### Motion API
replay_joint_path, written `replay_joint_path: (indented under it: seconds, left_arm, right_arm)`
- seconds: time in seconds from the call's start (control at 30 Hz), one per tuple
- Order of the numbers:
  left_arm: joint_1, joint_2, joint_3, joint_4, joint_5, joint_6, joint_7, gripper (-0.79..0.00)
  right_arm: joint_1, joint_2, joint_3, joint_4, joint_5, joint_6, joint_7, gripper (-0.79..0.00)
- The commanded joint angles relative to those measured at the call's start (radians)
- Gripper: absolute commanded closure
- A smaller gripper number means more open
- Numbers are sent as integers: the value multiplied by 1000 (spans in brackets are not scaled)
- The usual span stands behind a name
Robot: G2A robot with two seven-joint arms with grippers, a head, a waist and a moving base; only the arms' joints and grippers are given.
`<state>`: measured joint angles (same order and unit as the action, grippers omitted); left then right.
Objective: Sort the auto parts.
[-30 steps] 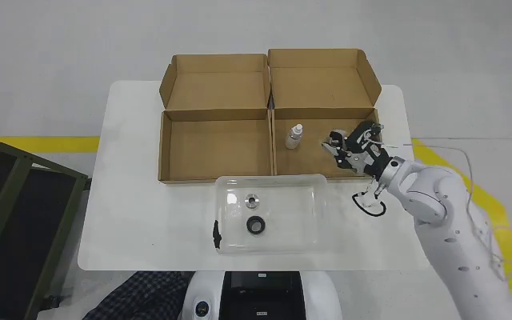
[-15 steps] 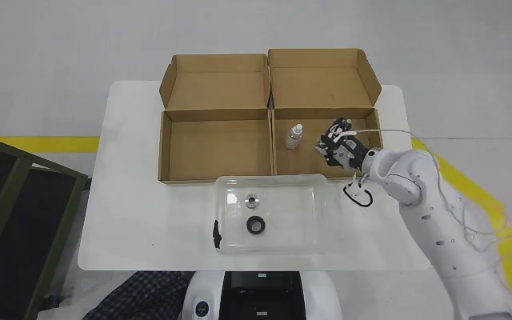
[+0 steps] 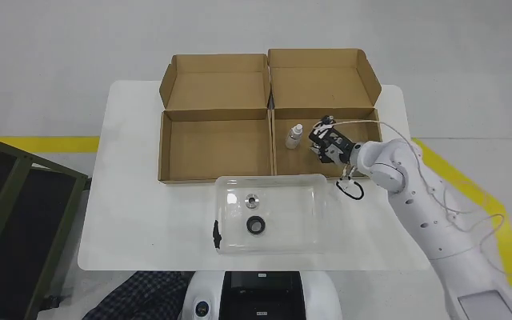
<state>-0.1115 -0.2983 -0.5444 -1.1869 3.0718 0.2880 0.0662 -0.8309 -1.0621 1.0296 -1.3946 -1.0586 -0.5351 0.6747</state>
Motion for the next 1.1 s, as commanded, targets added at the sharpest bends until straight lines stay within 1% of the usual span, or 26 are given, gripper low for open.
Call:
replay_joint_path:
  seconds: [0.0,0.03,0.1,0.17,0.23,0.27,0.33,0.53,0.63,0.83,1.07]
  left_arm:
    - [0,0,0,0,0,0,0,-785]
    - [0,0,0,0,0,0,0,-785]
    - [0,0,0,0,0,0,0,-785]
    - [0,0,0,0,0,0,0,-785]
    - [0,0,0,0,0,0,0,-785]
    - [0,0,0,0,0,0,0,-785]
    - [0,0,0,0,0,0,0,-785]
    - [0,0,0,0,0,0,0,-785]
    - [0,0,0,0,0,0,0,-785]
    - [0,0,0,0,0,0,0,-785]
    - [0,0,0,0,0,0,0,-785]
  right_arm:
    - [8,-4,-13,13,-3,3,1,0]
    - [13,-6,-18,19,-6,6,3,-15]
    - [21,-10,-27,30,-8,8,3,-86]
    - [28,-12,-33,40,-10,9,4,-160]
    - [33,-15,-39,47,-12,11,4,-252]
    - [35,-16,-41,49,-12,11,4,-280]
    - [39,-18,-45,53,-13,11,5,-308]
    - [37,-18,-35,39,-18,10,-7,-348]
    - [13,-9,-7,-1,-29,8,-16,-360]
    - [-75,20,96,-140,-42,-14,-29,-372]
    - [-228,49,208,-375,-54,-28,-66,-379]
